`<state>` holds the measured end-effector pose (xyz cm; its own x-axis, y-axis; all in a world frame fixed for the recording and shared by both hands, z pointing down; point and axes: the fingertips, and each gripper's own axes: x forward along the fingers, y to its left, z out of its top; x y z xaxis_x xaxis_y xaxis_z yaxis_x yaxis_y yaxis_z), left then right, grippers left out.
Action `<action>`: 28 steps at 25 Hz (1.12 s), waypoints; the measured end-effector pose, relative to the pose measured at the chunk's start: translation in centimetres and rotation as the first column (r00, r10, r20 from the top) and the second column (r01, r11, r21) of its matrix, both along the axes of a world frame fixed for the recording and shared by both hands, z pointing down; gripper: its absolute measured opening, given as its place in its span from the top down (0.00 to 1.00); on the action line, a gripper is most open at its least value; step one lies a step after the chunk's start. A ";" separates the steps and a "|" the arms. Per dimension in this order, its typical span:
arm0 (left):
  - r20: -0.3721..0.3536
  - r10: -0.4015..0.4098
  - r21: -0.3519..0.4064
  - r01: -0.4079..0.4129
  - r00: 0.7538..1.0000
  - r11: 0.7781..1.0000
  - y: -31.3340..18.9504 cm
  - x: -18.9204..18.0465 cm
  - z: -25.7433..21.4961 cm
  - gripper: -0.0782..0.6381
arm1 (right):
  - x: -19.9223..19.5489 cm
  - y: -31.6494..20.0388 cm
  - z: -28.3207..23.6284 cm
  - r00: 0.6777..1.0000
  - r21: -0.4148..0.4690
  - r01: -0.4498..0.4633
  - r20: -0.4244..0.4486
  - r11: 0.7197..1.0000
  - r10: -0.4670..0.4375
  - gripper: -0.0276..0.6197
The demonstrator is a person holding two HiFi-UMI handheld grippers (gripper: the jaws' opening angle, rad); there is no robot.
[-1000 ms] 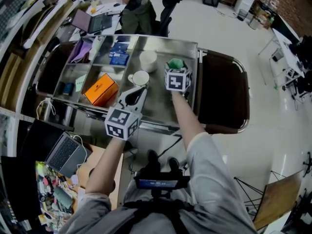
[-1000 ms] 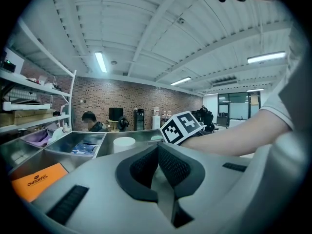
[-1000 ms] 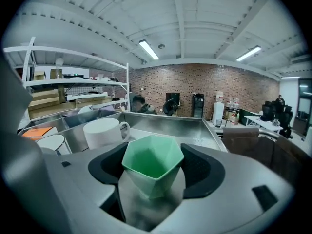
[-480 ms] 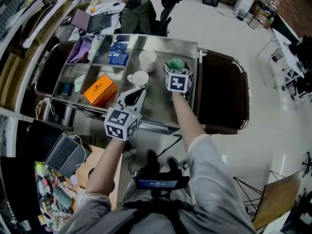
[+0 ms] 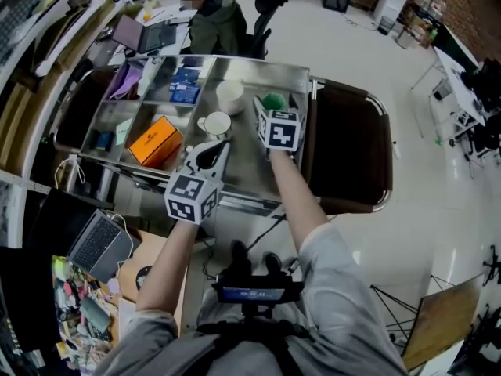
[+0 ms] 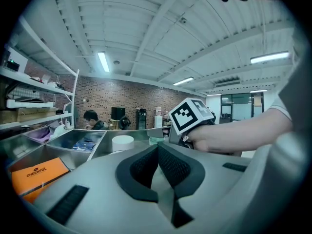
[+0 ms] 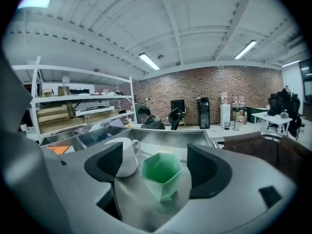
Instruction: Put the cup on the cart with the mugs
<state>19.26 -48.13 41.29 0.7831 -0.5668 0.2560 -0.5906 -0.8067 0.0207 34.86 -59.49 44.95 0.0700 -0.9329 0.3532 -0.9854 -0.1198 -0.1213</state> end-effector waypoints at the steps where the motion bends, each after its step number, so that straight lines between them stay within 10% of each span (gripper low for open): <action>1: 0.000 -0.007 0.002 0.007 1.000 1.000 0.2 0.0 -0.1 0.88 | -0.4 0.2 -0.5 1.000 0.009 0.018 0.006 1.000 -0.018 0.33; 14: 0.001 -0.159 0.042 0.159 0.987 0.986 5.3 -1.0 -2.0 0.88 | -3.1 8.0 -7.5 0.968 0.120 0.250 -0.002 0.961 -0.252 0.91; 28: 0.036 -0.245 0.026 0.244 0.969 0.969 13.3 -6.1 0.0 0.88 | -1.9 22.7 -6.3 0.909 0.126 0.412 0.002 0.902 -0.416 0.96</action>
<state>13.18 -34.86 41.33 0.6100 -0.7454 0.2689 -0.7698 -0.6379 -0.0218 32.93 -36.75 38.70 -0.3405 -0.9110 0.2329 -0.9388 0.3157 -0.1378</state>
